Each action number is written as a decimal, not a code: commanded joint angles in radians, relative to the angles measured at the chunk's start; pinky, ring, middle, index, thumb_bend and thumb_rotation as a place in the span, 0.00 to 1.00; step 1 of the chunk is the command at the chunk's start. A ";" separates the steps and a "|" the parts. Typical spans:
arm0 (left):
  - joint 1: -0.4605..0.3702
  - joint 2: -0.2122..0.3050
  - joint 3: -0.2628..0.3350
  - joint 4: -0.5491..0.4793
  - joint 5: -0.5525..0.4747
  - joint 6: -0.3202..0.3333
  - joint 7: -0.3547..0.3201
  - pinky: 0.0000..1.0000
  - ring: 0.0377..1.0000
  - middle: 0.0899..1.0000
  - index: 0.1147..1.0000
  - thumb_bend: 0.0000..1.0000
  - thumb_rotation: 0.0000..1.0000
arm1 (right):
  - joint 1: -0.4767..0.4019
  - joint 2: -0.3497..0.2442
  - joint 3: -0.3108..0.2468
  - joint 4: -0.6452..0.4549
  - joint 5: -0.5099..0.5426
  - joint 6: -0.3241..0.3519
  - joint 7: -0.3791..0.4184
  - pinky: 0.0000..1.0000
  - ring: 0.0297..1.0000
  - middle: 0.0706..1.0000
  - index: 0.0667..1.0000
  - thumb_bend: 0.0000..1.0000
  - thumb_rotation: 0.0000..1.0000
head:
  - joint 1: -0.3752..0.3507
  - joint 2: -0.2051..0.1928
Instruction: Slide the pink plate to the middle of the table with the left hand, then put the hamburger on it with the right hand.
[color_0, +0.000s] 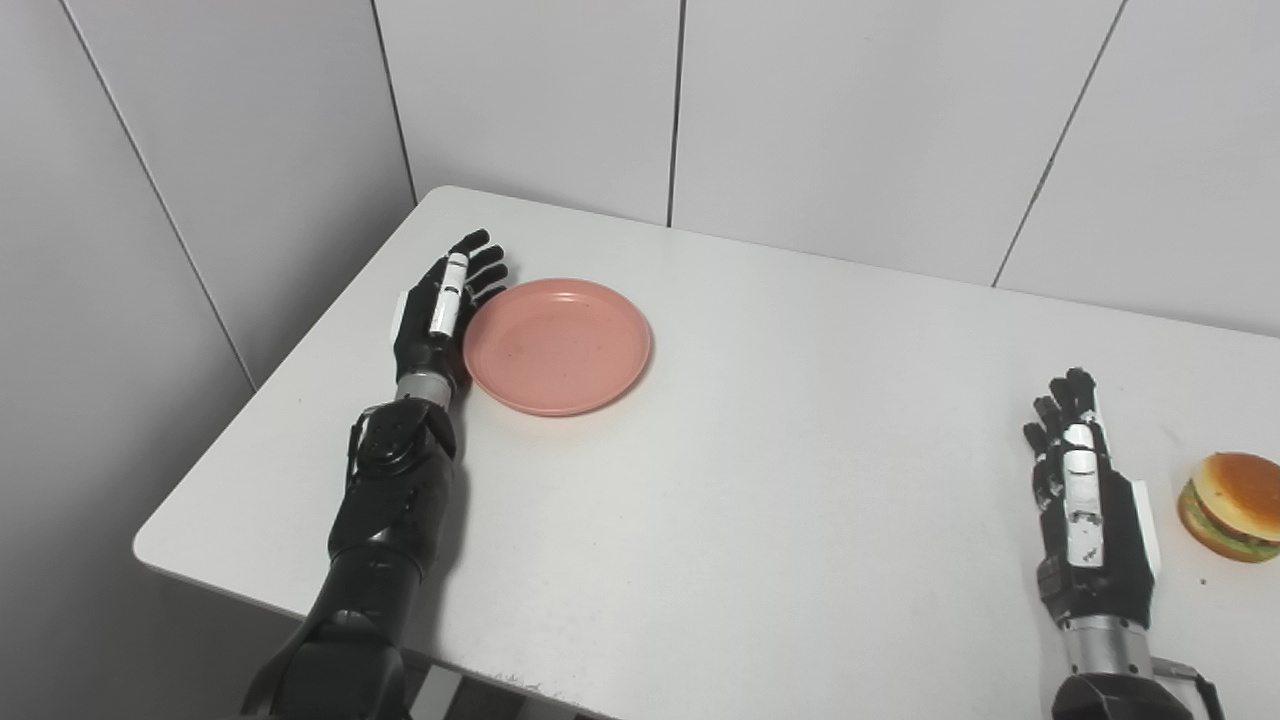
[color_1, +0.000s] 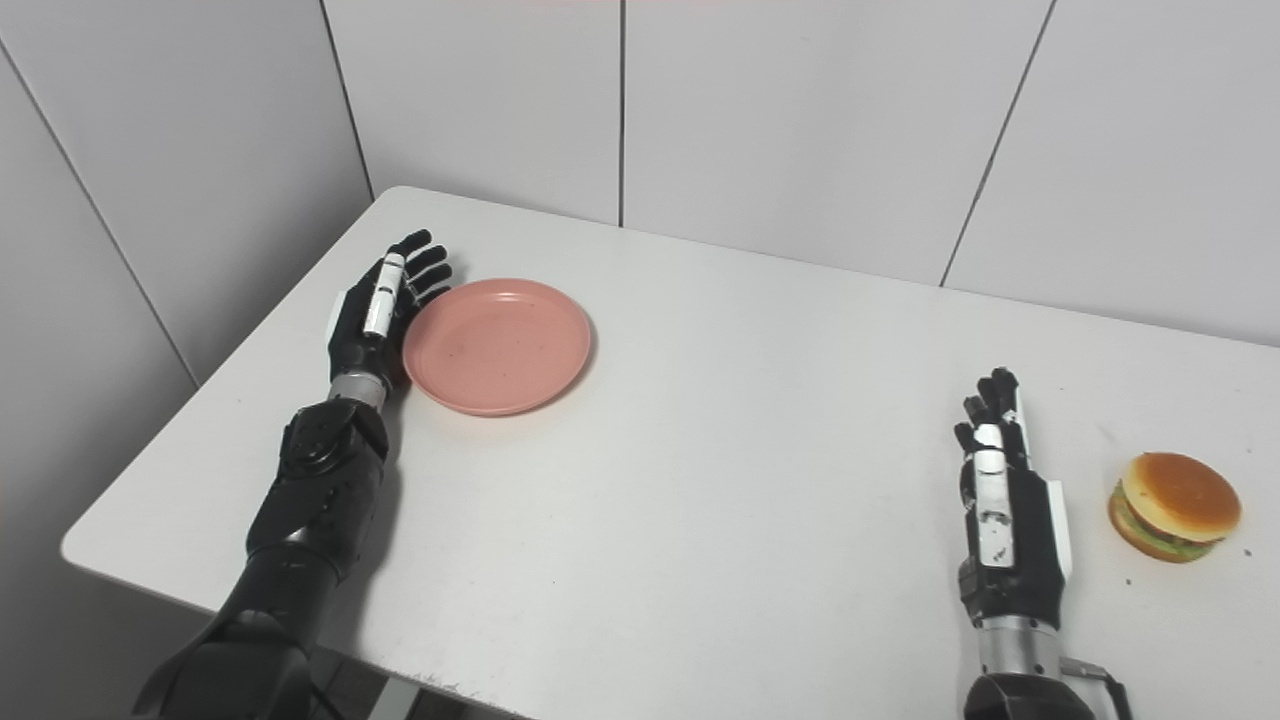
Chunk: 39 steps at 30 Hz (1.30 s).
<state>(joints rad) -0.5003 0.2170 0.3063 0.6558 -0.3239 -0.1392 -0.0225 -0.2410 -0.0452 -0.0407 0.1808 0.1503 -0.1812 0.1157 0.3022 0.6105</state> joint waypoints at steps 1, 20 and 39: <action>-0.008 -0.016 -0.019 -0.033 0.016 0.020 0.001 0.74 0.76 0.74 0.70 0.27 0.74 | 0.017 0.002 0.000 0.020 -0.001 -0.013 0.000 1.00 1.00 1.00 1.00 0.56 0.91 | 0.001 -0.002; 0.019 -0.101 -0.114 -0.098 0.090 0.061 0.004 0.74 0.76 0.73 0.69 0.26 0.73 | 0.008 0.019 0.008 0.030 -0.013 -0.004 -0.014 1.00 1.00 1.00 1.00 0.61 0.89 | -0.050 -0.005; 0.046 -0.185 -0.188 -0.152 0.118 0.118 -0.008 0.75 0.78 0.75 0.71 0.24 0.77 | 0.026 0.038 0.026 -0.025 -0.052 0.043 -0.033 1.00 1.00 1.00 1.00 0.59 0.91 | -0.231 0.022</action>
<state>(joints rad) -0.4617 0.0445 0.1276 0.5106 -0.2117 -0.0535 -0.0219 -0.2296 -0.0245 -0.0210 0.1591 0.0999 -0.1539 0.0933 0.0706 0.6335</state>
